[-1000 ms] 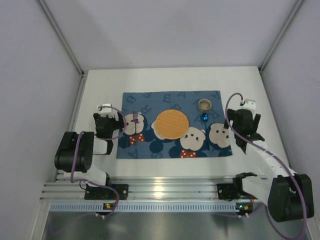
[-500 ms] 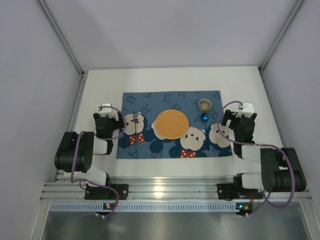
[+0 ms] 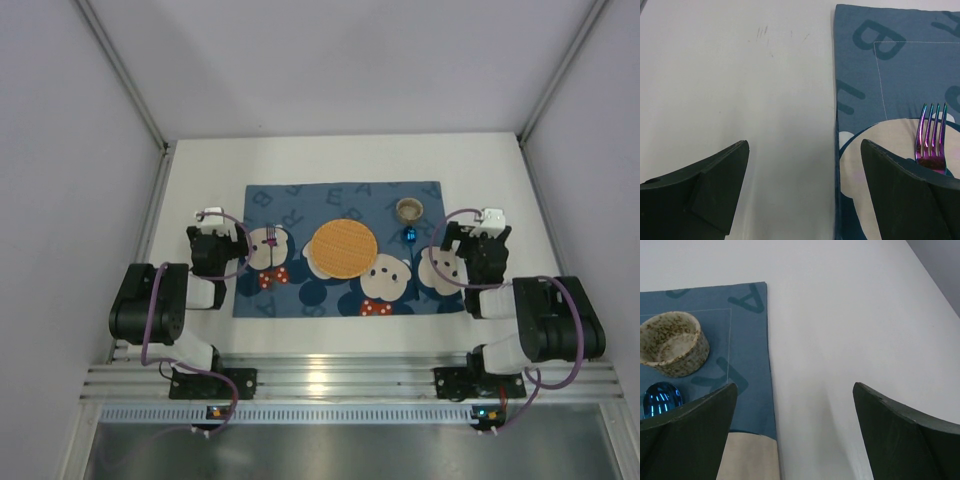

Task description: Set the dinner table for one person

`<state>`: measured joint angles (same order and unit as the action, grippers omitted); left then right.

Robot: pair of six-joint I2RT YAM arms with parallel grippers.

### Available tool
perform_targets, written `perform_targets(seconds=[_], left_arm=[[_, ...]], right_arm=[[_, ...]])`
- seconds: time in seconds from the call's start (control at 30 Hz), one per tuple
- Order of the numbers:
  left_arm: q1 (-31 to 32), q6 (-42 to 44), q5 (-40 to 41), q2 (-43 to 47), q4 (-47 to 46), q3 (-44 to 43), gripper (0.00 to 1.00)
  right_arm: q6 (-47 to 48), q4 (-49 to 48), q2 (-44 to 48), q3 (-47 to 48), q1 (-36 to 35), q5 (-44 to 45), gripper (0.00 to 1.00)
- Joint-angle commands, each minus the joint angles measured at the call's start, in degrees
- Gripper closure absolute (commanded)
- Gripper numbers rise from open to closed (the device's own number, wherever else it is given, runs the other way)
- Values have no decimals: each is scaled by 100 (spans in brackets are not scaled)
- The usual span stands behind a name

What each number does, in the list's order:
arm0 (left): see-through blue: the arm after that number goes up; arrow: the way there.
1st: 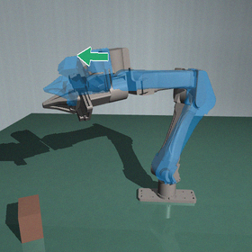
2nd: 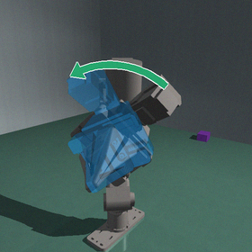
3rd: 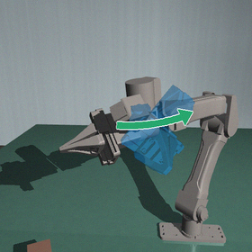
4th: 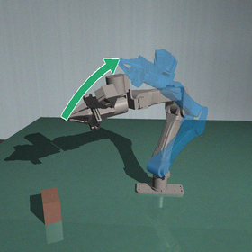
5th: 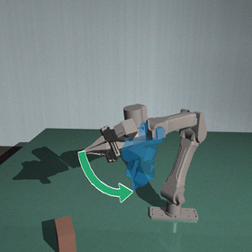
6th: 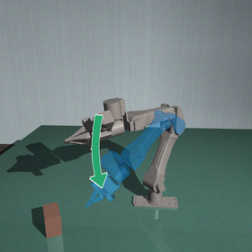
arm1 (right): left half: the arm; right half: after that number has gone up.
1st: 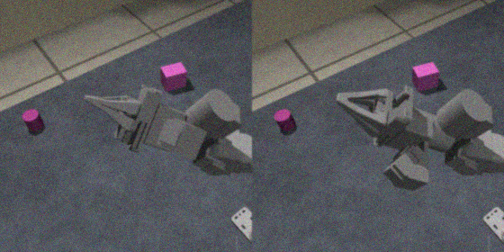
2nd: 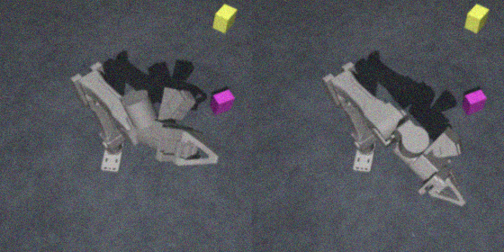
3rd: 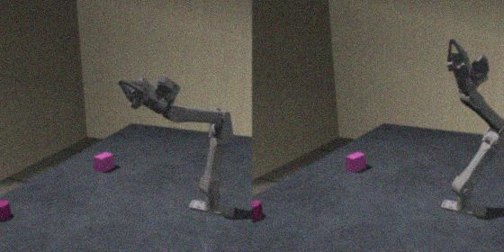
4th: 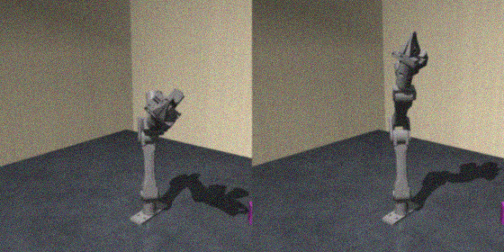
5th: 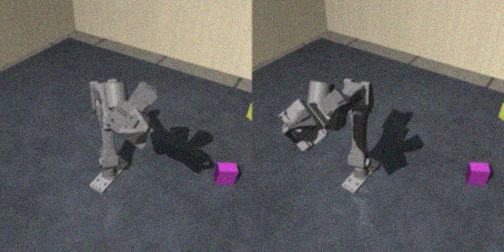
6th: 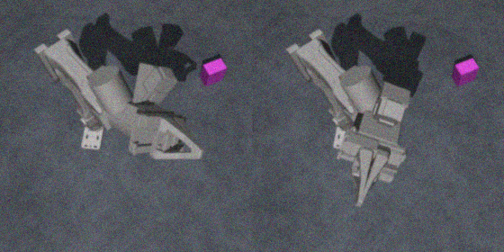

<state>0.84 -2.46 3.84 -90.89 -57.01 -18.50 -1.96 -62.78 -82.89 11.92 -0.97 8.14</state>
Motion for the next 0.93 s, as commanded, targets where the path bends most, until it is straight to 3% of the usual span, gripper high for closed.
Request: perform_targets(seconds=[0.0,0.9], left_arm=[[-31,-35,-102,98,-486,4,1],[-23,-35,-102,107,-486,4,2]], right_arm=[[318,-252,10,310,18,-550,0],[319,-340,-8,284,36,-612,0]])
